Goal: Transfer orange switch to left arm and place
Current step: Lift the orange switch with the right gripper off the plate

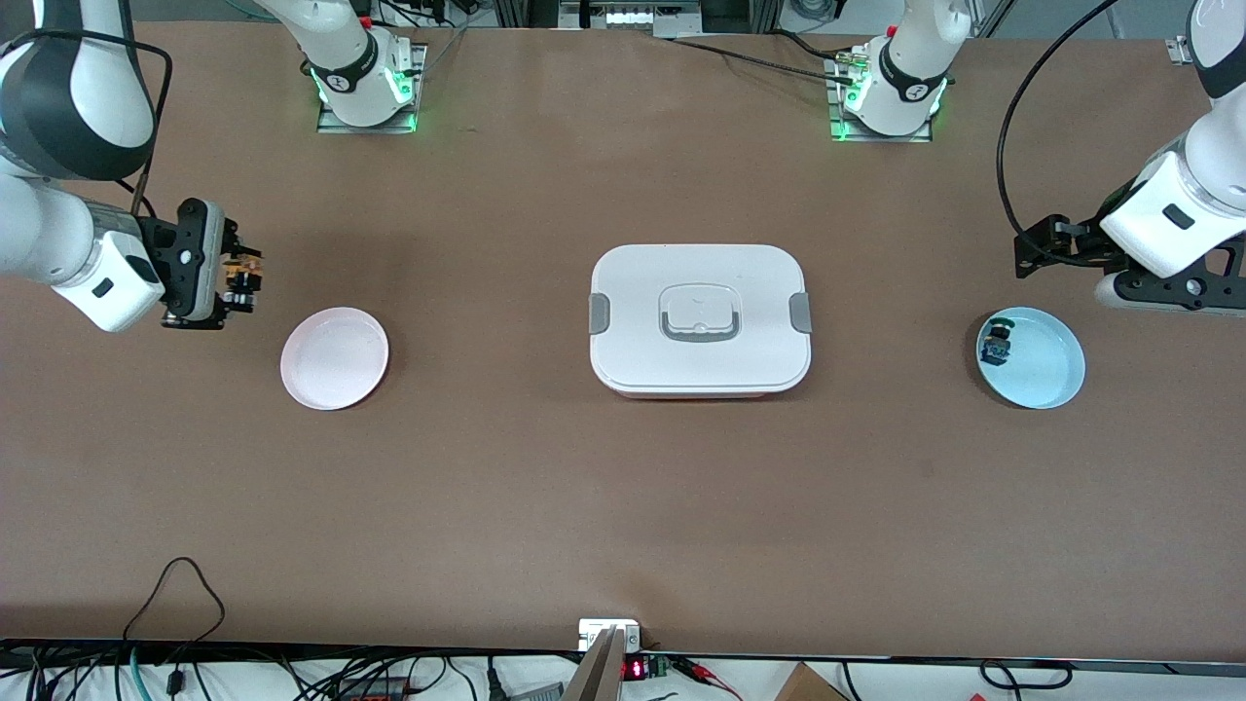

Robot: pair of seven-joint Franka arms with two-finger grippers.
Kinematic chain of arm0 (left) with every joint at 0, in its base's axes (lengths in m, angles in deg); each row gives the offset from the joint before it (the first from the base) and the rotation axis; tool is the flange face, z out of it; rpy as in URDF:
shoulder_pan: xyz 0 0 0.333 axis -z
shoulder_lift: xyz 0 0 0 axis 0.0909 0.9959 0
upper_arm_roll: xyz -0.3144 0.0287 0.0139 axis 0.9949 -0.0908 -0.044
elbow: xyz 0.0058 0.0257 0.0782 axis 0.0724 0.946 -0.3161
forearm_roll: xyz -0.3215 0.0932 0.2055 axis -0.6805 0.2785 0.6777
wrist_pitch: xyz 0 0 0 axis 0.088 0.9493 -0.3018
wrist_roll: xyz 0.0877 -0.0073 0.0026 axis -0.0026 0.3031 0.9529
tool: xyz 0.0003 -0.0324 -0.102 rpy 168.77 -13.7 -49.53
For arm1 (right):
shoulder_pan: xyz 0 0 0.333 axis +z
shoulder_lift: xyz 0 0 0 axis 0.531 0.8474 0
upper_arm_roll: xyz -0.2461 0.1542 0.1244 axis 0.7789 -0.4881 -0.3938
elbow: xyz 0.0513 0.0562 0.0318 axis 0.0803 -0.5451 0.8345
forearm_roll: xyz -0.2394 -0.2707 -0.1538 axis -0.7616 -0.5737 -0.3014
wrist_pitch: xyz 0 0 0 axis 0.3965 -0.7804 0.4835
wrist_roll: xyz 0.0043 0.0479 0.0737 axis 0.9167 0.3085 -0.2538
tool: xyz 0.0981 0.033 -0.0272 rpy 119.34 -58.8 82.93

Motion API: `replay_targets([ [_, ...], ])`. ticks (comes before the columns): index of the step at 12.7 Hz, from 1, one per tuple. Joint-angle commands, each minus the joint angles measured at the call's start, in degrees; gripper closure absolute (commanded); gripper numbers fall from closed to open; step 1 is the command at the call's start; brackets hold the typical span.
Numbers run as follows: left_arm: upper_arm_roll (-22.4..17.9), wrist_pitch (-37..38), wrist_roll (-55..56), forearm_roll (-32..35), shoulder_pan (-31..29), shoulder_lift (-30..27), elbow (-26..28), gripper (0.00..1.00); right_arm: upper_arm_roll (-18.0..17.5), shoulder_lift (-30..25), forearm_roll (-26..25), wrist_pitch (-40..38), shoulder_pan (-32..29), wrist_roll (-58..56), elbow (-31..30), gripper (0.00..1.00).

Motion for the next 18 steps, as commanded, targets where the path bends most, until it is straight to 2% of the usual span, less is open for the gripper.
replay_targets([
  [1,0.2,0.6,0.1,-1.3,-0.1,0.1,-0.5,0.0,-0.3,2.0,11.6,-2.7,-0.5,-1.2,0.5,1.0],
  [5,0.2,0.6,0.3,-2.9,-0.1,0.1,-0.5,0.0,-0.8,4.8,30.6,-2.2,0.2,-0.9,0.5,1.0],
  [9,0.2,0.6,0.3,-3.1,0.0,0.8,-2.3,0.0,-1.0,8.0,51.5,0.8,4.4,-0.3,0.7,1.0],
  [11,0.2,0.8,0.3,-3.3,-0.1,1.1,-3.0,0.0,-1.0,8.1,57.6,3.3,8.5,0.4,0.4,1.0],
  [13,0.2,3.0,0.4,-6.9,-0.2,1.1,-3.0,0.0,-1.0,7.4,59.0,6.6,11.1,6.8,0.6,1.0],
  [15,0.0,4.5,0.4,-9.4,-0.2,1.2,-3.3,0.0,-1.0,7.5,66.9,10.6,15.3,7.1,0.2,1.0],
  [17,-0.3,4.6,0.2,-16.0,-0.9,2.2,-3.1,0.0,-1.0,7.5,71.6,18.1,20.1,7.0,0.7,1.0],
  [18,-0.4,4.6,0.3,-19.5,-1.4,3.0,-3.1,0.0,-1.0,7.6,75.7,21.3,23.0,6.5,0.7,1.0],
])
